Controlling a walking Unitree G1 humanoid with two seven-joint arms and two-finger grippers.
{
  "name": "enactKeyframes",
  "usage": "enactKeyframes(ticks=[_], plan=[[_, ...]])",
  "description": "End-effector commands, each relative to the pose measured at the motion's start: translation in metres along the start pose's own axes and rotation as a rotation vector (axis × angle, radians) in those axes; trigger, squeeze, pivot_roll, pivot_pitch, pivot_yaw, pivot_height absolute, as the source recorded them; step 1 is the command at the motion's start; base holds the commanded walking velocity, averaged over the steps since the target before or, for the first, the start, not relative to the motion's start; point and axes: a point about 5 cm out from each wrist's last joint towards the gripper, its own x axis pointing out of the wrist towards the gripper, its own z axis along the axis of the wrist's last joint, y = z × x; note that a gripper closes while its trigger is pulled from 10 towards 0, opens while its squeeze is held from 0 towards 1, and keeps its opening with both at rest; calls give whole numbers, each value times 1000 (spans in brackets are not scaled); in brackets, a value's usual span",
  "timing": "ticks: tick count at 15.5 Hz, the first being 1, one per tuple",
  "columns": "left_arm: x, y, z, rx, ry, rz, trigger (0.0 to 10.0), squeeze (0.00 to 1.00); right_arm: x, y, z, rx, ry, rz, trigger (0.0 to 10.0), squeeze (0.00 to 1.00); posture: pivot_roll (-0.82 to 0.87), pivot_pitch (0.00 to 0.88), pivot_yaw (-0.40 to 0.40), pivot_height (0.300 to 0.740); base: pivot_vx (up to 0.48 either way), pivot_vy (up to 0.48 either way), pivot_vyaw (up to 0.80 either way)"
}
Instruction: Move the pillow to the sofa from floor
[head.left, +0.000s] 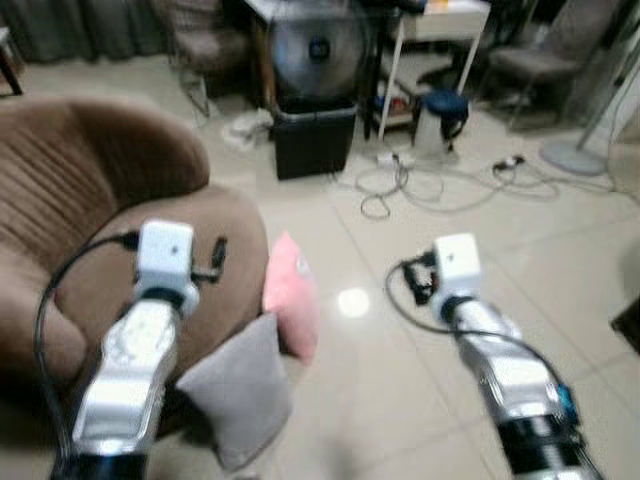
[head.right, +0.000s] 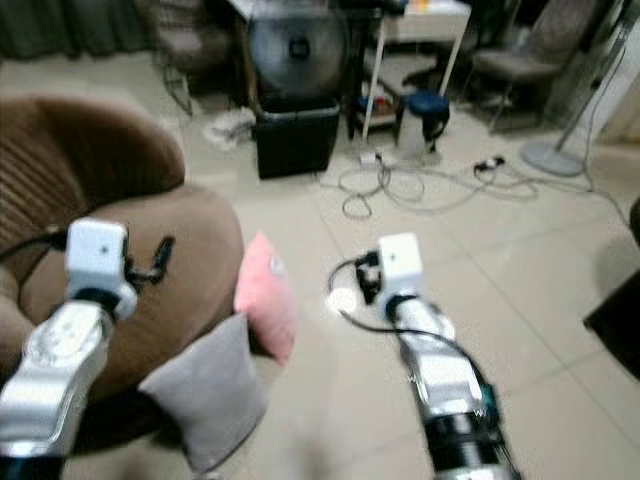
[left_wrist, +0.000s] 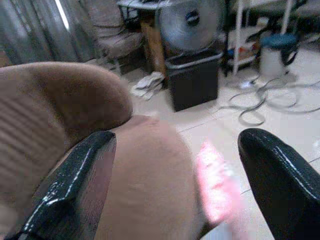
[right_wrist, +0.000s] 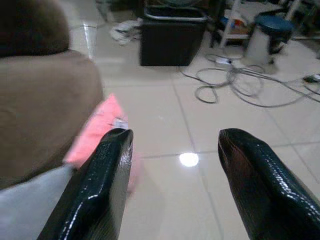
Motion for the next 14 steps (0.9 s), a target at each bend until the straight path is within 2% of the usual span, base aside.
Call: enactKeyframes(ticks=[1,10,12,14], plan=[[1,-2,0,0,-5,-10,10000,0,0,-5,4,-15,-18,-7,10000,0,45,0,-16,740,0,352,0],[1,-5,0,6,-9,-17,10000,0,2,-5,3,-25,-16,1,10000,0,48,0,-21,740,0,352,0],[1,-6,3,3,-30,-20,10000,0,2,-5,4,-28,-17,1,10000,0,48,0,-21,740,0,0,0],[2,-9,4,44,-29,-38,10000,0,2,-4,4,-37,-22,6,10000,0,48,0,-21,740,0,-480,0]])
